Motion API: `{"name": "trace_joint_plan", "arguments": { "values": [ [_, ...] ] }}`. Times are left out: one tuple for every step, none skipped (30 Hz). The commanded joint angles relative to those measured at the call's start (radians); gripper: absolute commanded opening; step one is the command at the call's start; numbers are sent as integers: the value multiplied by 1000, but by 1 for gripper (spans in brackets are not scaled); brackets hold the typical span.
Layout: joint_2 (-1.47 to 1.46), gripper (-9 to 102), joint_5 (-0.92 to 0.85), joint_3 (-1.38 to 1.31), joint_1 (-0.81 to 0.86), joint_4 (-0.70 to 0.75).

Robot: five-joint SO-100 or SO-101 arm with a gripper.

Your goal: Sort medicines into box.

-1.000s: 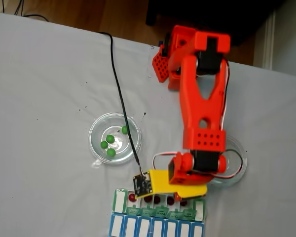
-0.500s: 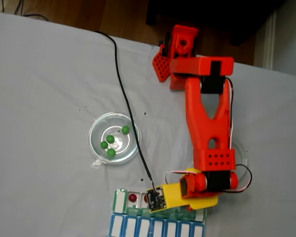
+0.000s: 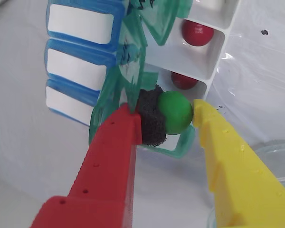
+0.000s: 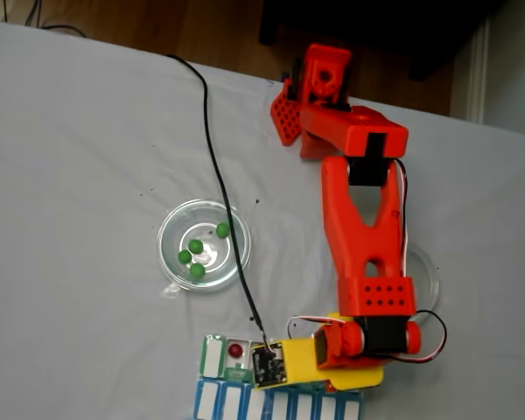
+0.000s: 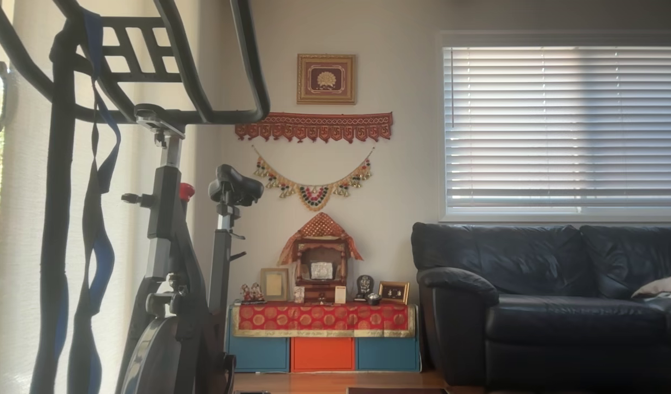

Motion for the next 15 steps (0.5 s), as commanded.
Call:
{"name": "trace_joint_plan", "arguments": {
  "values": [
    [20, 1, 9, -97, -9, -14],
    [14, 1, 8, -98, -12, -14],
    [8, 1, 3, -97, -15, -15],
    [6, 1, 3, -91, -17, -18],
    [6, 1, 3, -81, -20, -21],
    [6, 1, 3, -72, -23, -25],
    [11, 1, 3, -61, -26, -29],
    [15, 1, 5, -48, -29, -37],
    [18, 1, 8, -38, -31, -44],
    [18, 1, 11, -37, -32, -46],
    [15, 1, 14, -40, -32, -46],
    [12, 1, 18, -46, -32, -46],
    [5, 1, 25, -54, -32, -44],
    [-5, 1, 28, -67, -32, -35],
    [-17, 1, 29, -84, -34, -23]
  ]
}}
